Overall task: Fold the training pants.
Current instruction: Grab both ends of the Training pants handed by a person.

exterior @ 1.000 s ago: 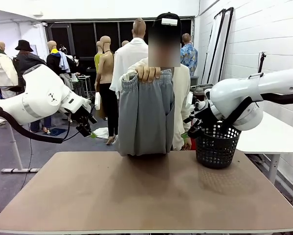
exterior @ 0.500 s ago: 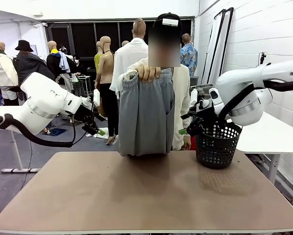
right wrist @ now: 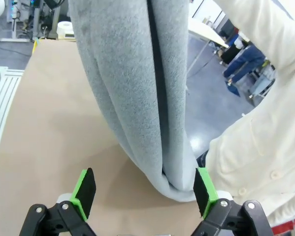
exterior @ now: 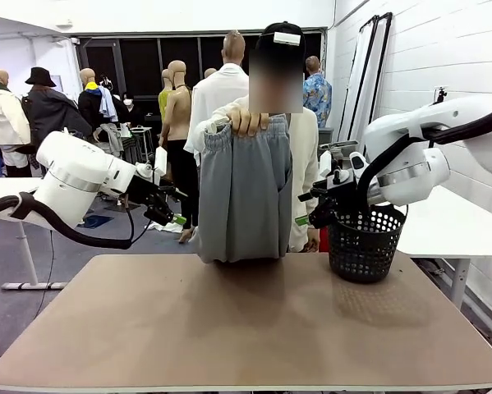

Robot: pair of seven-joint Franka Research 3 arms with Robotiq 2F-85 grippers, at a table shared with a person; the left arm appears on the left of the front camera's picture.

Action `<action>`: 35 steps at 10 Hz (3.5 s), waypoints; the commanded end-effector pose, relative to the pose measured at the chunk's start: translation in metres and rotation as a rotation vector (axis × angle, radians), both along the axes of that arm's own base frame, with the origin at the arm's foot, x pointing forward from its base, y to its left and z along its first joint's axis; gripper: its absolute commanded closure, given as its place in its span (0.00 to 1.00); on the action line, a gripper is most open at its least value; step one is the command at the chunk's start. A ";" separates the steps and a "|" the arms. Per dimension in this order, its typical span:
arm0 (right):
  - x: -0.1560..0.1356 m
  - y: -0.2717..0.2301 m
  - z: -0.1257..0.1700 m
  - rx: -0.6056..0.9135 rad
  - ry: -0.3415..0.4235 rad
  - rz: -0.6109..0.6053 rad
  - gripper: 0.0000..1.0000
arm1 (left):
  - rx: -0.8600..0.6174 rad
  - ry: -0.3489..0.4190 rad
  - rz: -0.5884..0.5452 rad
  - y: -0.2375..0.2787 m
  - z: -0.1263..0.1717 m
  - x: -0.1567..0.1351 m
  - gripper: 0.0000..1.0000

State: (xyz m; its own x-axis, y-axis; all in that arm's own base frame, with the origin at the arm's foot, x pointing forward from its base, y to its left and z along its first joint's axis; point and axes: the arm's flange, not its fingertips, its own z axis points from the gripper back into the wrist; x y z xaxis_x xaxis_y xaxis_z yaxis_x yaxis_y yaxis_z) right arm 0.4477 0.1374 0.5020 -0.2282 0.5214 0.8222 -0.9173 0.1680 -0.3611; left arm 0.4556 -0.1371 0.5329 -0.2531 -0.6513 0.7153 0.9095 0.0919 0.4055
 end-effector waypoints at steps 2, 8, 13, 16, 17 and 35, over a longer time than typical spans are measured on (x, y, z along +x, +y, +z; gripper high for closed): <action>-0.001 0.000 0.002 0.015 -0.005 -0.002 0.00 | -0.001 -0.015 0.003 -0.001 0.003 -0.001 0.00; 0.012 0.012 0.001 0.081 -0.014 0.061 0.00 | -0.097 -0.023 -0.121 -0.005 -0.001 0.003 0.00; 0.005 0.013 0.013 0.149 -0.057 0.117 0.00 | -0.173 -0.058 -0.185 -0.018 0.007 -0.008 0.00; 0.005 0.016 0.024 0.191 -0.072 0.151 0.00 | -0.244 -0.089 -0.163 -0.032 0.011 -0.009 0.00; 0.004 0.018 0.029 0.215 -0.069 0.179 0.00 | -0.261 -0.097 -0.157 -0.034 0.013 -0.011 0.00; -0.007 0.039 0.069 0.295 -0.027 0.309 0.00 | -0.376 -0.066 -0.151 -0.074 0.045 -0.023 0.00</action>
